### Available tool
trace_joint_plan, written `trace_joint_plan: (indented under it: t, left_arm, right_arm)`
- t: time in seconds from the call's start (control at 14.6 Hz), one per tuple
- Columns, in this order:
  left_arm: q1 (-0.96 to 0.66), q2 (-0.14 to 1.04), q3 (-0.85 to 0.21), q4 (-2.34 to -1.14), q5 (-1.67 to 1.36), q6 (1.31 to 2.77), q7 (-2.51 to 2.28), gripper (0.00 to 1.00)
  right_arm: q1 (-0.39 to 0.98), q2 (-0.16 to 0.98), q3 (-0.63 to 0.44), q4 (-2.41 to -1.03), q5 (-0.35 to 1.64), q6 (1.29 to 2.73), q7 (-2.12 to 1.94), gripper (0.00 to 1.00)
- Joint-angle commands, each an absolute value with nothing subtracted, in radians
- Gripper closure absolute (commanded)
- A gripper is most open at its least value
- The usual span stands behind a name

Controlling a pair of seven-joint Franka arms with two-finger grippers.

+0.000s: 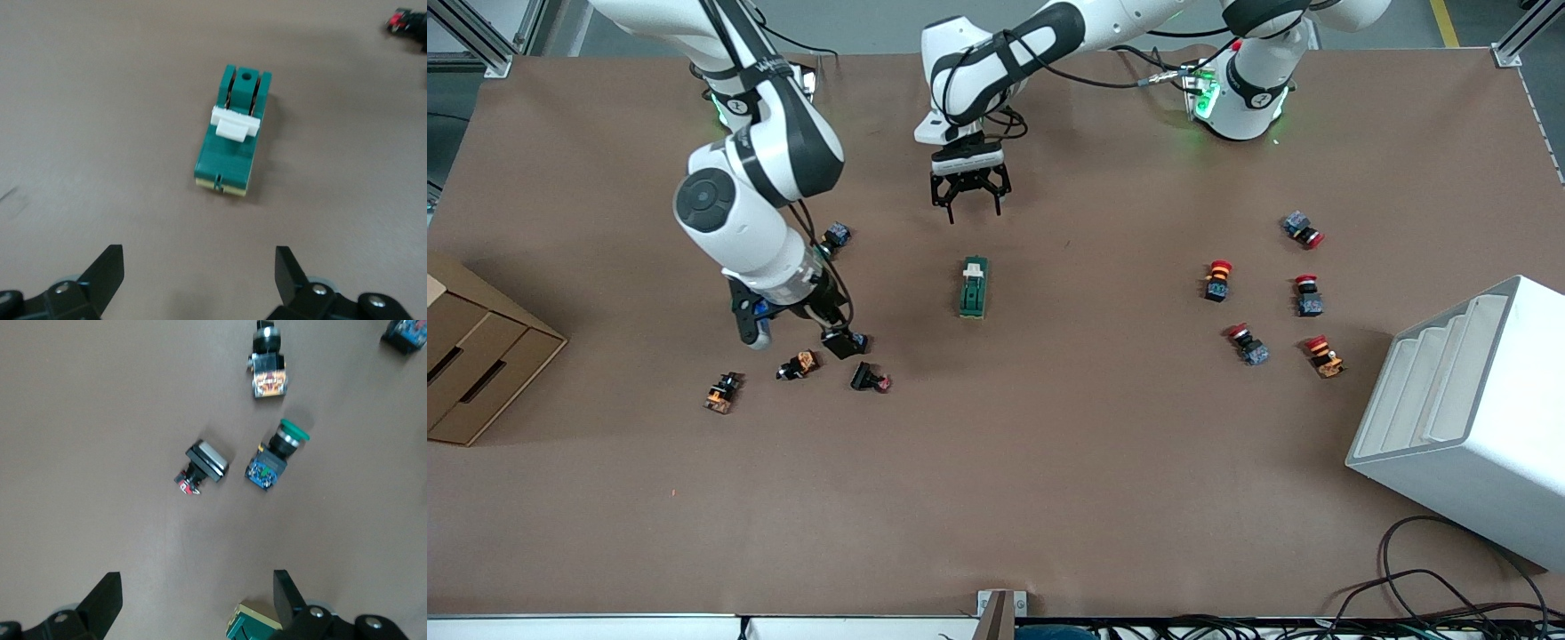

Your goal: Close load switch with both arms

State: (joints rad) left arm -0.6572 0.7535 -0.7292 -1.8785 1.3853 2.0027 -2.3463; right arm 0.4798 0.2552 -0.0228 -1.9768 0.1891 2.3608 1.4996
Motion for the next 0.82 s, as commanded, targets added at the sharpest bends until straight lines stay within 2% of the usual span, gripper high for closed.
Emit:
trace_joint_plan:
  t: [0.0,0.2,0.41,0.75]
  left_arm:
    - [-0.722,0.758,-0.66,-1.908,1.514,1.997,-2.465,0.0]
    - [-0.775,0.772,-0.581,-1.901,1.615,1.994,-2.51,0.0]
    - [-0.776,0.775,-0.578,-1.901,1.63,1.994,-2.522,0.0]
    - [-0.798,0.853,-0.561,-1.87,1.75,1.942,-2.585,0.0]
  right_arm:
    - [0.543,0.284,-0.032,-1.976,0.202,2.39,1.54,0.0]
    - [0.601,0.314,-0.032,-1.976,0.201,2.434,1.624,0.0]
    - [0.643,0.344,-0.032,-1.976,0.201,2.444,1.661,0.0]
    - [0.702,0.374,-0.032,-1.983,0.199,2.488,1.758,0.0]
